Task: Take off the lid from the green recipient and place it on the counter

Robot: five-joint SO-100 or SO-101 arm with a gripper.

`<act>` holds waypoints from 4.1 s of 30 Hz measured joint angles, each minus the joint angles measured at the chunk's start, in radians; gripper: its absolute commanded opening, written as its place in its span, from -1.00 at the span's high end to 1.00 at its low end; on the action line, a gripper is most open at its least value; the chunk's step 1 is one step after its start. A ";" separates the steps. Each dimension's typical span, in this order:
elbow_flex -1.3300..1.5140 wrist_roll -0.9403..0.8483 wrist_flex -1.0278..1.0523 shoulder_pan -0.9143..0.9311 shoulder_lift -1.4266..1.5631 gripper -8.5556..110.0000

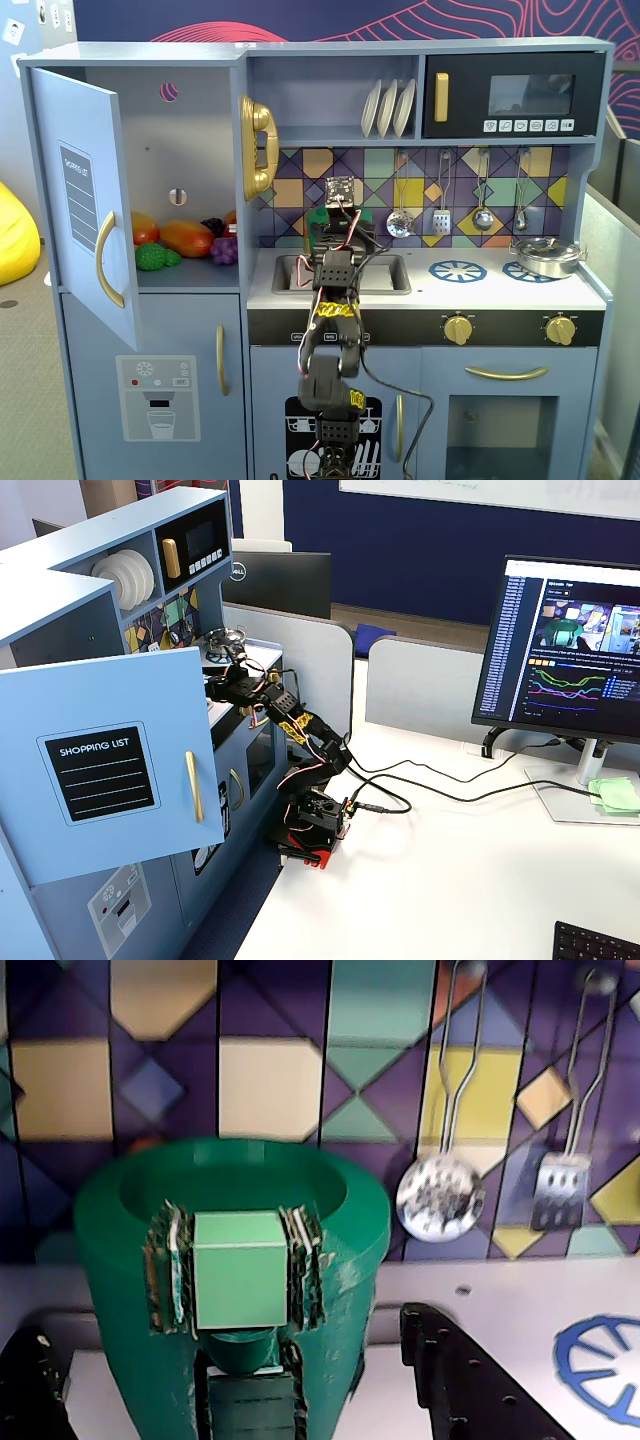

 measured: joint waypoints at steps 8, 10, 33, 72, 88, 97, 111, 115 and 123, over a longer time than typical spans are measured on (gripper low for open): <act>-0.072 -0.020 -0.023 -0.037 -0.121 0.24; -0.095 -0.020 -0.028 -0.032 -0.152 0.25; -0.245 0.011 -0.002 -0.052 -0.330 0.86; 0.054 -0.038 -0.494 0.449 -0.367 0.86; 0.216 -0.048 -0.615 0.449 -0.446 0.86; 0.239 -0.048 -0.589 0.454 -0.457 0.86; 0.201 0.031 -0.600 0.459 -0.446 0.36; 0.120 0.044 -0.419 0.433 -0.316 0.42; 0.054 0.026 0.374 0.253 0.127 0.51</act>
